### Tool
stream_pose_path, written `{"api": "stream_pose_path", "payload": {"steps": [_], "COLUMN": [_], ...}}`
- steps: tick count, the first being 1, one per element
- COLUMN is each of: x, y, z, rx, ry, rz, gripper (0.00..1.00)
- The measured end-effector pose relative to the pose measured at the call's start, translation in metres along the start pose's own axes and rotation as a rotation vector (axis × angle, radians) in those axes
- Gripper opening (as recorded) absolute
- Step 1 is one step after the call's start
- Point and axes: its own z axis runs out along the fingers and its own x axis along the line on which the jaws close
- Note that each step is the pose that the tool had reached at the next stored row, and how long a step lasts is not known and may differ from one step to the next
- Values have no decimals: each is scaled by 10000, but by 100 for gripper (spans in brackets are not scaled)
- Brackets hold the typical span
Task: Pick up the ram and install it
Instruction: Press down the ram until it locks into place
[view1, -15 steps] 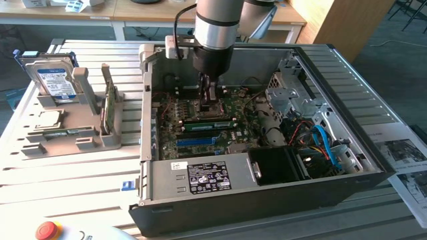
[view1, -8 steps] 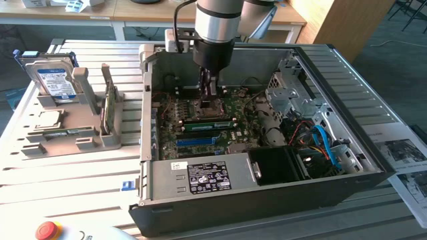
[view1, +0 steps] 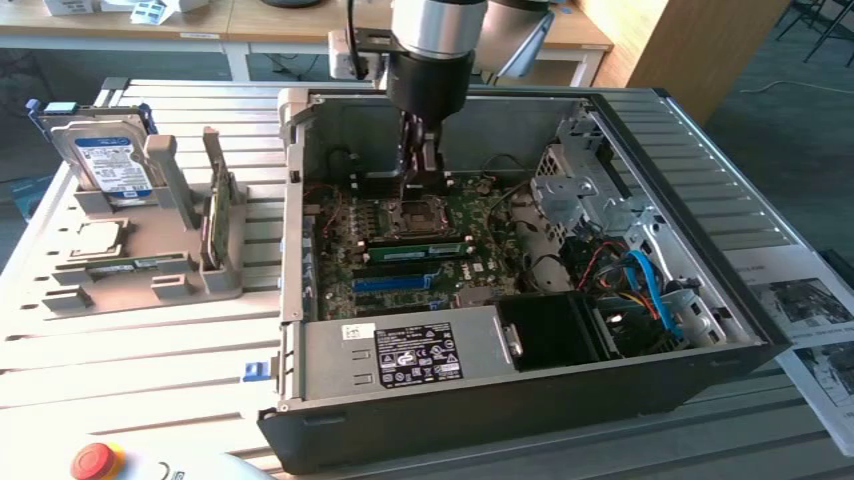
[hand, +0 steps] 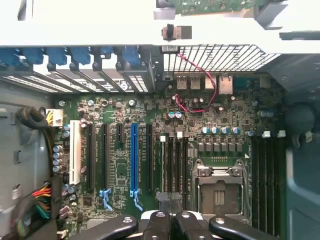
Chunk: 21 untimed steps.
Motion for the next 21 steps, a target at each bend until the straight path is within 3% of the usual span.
{"api": "stream_pose_path", "payload": {"steps": [15,21], "x": [12,15], "y": [12,15], "z": [-366,-448], "rx": [0,1], "ry": [-15,-18], "rz": [-1,-1], "gripper": [11,11]}}
